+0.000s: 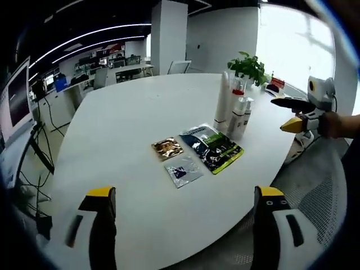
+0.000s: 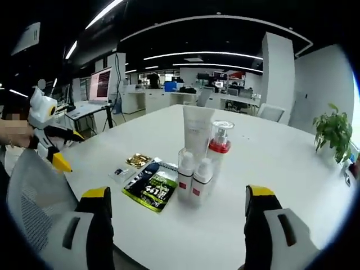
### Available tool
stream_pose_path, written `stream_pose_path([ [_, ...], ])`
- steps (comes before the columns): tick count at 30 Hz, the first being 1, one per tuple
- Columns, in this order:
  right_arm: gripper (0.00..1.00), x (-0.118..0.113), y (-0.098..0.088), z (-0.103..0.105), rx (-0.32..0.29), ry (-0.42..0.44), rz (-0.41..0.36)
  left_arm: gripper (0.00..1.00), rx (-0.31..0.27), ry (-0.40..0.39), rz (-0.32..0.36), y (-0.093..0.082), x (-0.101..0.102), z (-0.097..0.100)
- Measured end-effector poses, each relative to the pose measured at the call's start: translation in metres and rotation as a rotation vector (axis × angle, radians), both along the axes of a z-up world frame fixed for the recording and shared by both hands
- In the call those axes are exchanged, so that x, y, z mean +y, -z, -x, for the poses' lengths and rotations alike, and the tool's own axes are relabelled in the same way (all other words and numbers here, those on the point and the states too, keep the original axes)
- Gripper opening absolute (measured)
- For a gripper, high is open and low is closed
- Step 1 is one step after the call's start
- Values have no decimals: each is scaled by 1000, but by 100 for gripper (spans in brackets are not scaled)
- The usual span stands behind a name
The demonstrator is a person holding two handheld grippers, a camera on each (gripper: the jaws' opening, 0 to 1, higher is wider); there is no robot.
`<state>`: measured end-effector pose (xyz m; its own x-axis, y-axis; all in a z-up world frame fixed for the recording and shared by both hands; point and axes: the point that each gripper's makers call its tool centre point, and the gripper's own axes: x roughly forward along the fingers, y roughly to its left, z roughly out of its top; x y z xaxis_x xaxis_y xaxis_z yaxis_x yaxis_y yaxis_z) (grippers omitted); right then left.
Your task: Arrange the skincare products in the storage area until every visible bottle or jar stands upright without overlapping.
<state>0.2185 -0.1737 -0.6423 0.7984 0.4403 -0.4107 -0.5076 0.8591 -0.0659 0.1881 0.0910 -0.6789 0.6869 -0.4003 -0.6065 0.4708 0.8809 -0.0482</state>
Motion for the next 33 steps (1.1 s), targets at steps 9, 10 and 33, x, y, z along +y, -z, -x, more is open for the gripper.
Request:
stream_pose_path([
  [9,97,2,1,0,4,-7,14,98,-6,8,-10,0,1,-1],
  [10,97,2,1,0,5,-7,16,98,-6,11,-12,0,0,-1],
  [33,97,3,4,1,13,-14,29,96,-3,20,-24,2,1,0],
])
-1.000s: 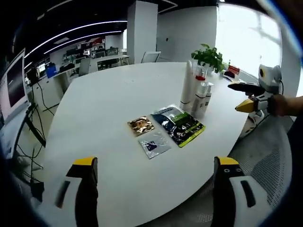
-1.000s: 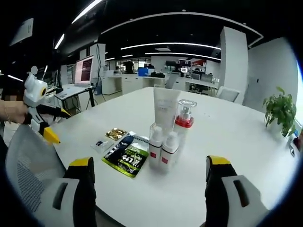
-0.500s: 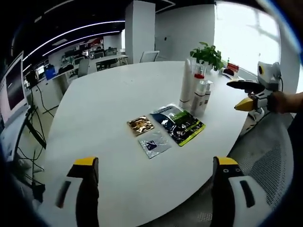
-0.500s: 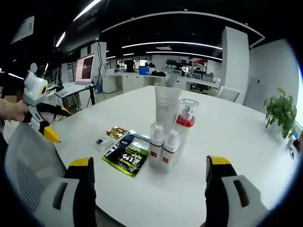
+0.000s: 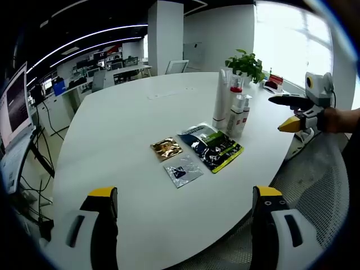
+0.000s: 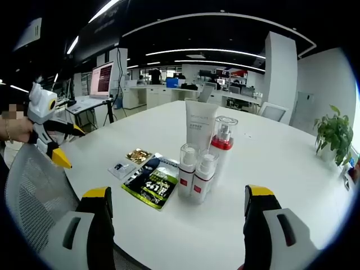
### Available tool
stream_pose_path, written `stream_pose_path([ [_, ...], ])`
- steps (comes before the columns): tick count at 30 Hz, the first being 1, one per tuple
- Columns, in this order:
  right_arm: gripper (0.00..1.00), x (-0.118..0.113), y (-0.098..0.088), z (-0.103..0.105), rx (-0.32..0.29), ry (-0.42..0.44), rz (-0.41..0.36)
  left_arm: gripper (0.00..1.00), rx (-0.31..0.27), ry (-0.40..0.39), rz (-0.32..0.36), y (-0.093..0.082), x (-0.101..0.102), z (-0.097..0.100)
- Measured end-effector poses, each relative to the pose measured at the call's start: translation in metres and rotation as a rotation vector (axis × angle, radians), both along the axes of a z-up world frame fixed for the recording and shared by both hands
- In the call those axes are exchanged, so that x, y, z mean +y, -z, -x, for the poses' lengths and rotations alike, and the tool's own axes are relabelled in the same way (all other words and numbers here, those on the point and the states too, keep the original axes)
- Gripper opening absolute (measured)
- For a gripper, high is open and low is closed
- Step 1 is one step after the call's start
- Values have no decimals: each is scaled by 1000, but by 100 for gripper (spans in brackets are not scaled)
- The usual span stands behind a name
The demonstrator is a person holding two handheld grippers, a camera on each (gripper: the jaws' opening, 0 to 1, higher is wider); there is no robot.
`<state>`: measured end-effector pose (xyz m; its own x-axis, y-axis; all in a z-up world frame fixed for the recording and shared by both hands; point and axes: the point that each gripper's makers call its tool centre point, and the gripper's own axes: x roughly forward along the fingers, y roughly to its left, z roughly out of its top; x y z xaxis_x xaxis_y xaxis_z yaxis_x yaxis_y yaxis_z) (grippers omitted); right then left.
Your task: Arrange the skincare products in the storage area until every visible bottle or jar stands upright without overlapping.
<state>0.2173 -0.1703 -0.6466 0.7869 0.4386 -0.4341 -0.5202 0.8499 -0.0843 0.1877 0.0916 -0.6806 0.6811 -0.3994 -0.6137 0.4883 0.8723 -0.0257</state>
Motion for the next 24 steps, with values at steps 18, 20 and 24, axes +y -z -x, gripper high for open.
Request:
stream_pose_path([
  [18,96,-1,1,-1,0,7,4,95,4,7,-2,1,-1,2],
  [20,96,-2,1,0,-1,8,5,95,3,9,-1,0,-2,2],
  [24,96,-2,1,0,-1,10,5,95,7,11,-1,1,-2,3],
])
